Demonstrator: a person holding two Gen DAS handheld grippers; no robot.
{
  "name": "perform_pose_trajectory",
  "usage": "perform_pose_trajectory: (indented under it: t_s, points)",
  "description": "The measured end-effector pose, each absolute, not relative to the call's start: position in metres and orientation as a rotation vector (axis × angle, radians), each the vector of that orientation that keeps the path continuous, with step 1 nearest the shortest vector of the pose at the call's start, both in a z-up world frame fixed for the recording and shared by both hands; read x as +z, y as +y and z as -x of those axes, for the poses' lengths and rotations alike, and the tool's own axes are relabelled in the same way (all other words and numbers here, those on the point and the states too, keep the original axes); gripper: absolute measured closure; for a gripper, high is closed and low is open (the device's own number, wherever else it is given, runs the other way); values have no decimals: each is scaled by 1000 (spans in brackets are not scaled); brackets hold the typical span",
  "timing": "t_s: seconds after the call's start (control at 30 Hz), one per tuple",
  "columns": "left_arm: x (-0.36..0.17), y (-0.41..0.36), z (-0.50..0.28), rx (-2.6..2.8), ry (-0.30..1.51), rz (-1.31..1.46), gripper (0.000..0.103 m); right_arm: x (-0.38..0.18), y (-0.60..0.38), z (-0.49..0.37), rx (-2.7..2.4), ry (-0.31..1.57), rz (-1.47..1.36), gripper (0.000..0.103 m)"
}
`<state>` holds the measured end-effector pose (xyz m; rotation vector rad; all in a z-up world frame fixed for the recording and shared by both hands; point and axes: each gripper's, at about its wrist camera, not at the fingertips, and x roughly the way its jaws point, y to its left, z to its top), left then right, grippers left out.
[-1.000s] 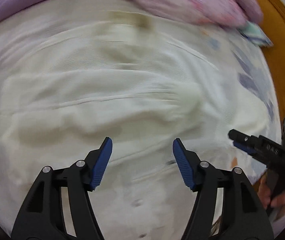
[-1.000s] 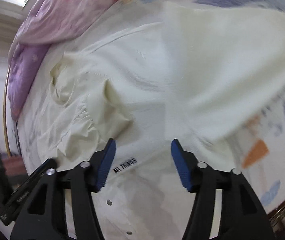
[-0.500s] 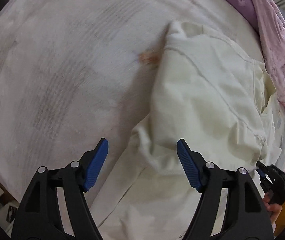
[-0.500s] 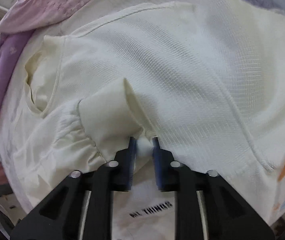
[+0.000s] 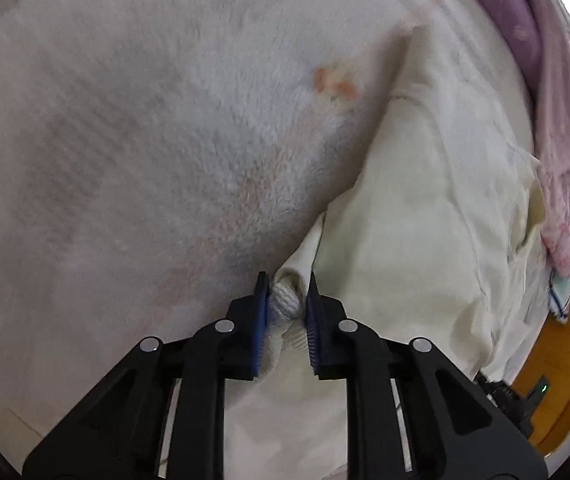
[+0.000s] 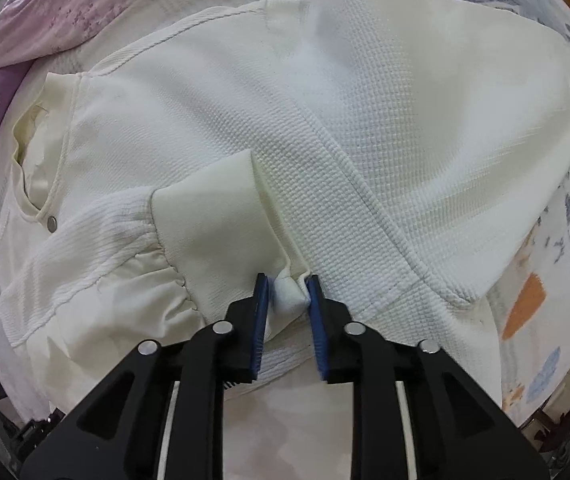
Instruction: Fold large clothes
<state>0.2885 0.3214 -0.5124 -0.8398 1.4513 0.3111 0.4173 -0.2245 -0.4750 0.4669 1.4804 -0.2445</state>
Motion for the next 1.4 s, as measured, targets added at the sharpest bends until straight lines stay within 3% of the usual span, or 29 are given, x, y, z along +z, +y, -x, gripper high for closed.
perform_pose_trajectory:
  t_s: [0.1, 0.2, 0.27, 0.33, 0.37, 0.4, 0.57, 0.7, 0.77, 0.8, 0.87, 0.9, 0.93, 1.13, 1.17, 1.2, 1.23, 1.27, 1.3, 1.4]
  points:
    - [-491, 317, -283, 315, 1436, 818, 86, -476, -218, -418, -231, 1482, -365, 90]
    - [-534, 317, -290, 387, 1532, 781, 77, -492, -215, -422, -241, 1506, -347, 89]
    - [-530, 316, -302, 379, 1581, 732, 75, -487, -212, -431, -243, 1542, -280, 85]
    - [-512, 315, -311, 362, 1636, 587, 48, -475, -212, -439, -231, 1522, -290, 67]
    - [-497, 316, -313, 379, 1615, 513, 45, -470, -214, -441, -214, 1506, -315, 63]
    - [-481, 318, -319, 368, 1576, 469, 45, -466, -218, -445, -191, 1500, -346, 58]
    - [-457, 330, -364, 297, 1455, 518, 45, -465, -231, -480, -152, 1480, -381, 57]
    - [-467, 332, -415, 266, 1375, 505, 45, -487, -236, -509, -156, 1500, -431, 55]
    - [-486, 336, -437, 244, 1308, 520, 45, -500, -232, -515, -168, 1524, -474, 49]
    - [-501, 337, -453, 238, 1331, 530, 46, -504, -230, -518, -172, 1537, -450, 50]
    - [-513, 330, -473, 250, 1350, 513, 56, -505, -225, -522, -179, 1541, -395, 62]
    - [-513, 326, -477, 259, 1341, 471, 74, -500, -226, -523, -198, 1525, -381, 85]
    - [-509, 321, -482, 241, 1338, 421, 97, -498, -228, -524, -207, 1514, -375, 95]
    - [-509, 304, -504, 231, 1376, 360, 96, -503, -249, -532, -271, 1479, -433, 96]
    - [-506, 302, -502, 228, 1383, 346, 93, -503, -252, -531, -278, 1480, -423, 96]
    - [-503, 300, -501, 229, 1401, 337, 81, -501, -250, -531, -284, 1483, -398, 91]
    - [-499, 299, -494, 234, 1431, 336, 54, -499, -246, -530, -262, 1497, -363, 80]
    - [-492, 301, -479, 234, 1432, 352, 44, -495, -244, -526, -219, 1506, -356, 71]
    - [-483, 302, -463, 219, 1405, 370, 38, -489, -244, -519, -195, 1502, -362, 53]
    - [-477, 305, -422, 183, 1410, 435, 35, -485, -251, -494, -181, 1534, -360, 48]
